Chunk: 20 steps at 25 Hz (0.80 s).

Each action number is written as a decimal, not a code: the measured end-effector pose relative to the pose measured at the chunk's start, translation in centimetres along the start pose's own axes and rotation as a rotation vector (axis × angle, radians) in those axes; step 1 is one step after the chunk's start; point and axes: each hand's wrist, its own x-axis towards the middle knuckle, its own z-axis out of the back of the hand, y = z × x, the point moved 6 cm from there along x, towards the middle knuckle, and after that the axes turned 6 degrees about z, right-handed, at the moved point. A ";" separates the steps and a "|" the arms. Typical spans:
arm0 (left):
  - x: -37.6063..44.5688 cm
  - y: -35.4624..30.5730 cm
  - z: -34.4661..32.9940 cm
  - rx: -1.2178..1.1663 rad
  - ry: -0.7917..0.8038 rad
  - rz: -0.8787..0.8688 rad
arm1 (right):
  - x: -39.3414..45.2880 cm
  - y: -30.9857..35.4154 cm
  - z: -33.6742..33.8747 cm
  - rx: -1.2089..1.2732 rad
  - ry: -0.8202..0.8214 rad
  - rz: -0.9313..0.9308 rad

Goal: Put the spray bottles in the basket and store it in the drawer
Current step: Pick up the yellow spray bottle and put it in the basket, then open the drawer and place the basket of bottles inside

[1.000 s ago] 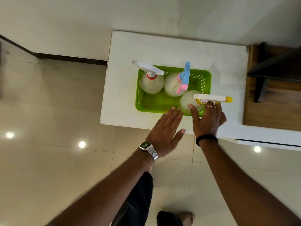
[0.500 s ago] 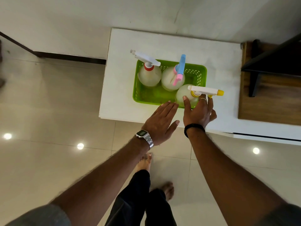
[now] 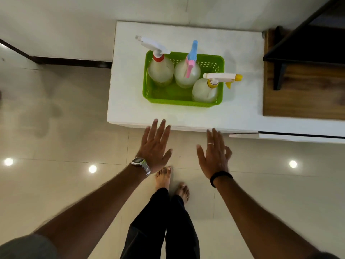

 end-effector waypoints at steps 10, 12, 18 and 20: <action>-3.5 12.4 -5.8 -0.781 -0.079 0.799 | 0.8 -0.2 -5.0 -0.347 0.140 0.219; -1.0 14.4 -4.9 -1.051 -0.258 0.865 | 1.4 0.9 -4.9 -0.332 0.081 0.230; 1.6 17.8 -4.1 -1.219 -0.592 0.906 | 0.7 1.4 -5.7 -0.324 0.087 0.168; 1.1 17.7 -4.7 -1.195 -0.641 0.965 | 0.6 1.6 -5.9 -0.332 0.099 0.166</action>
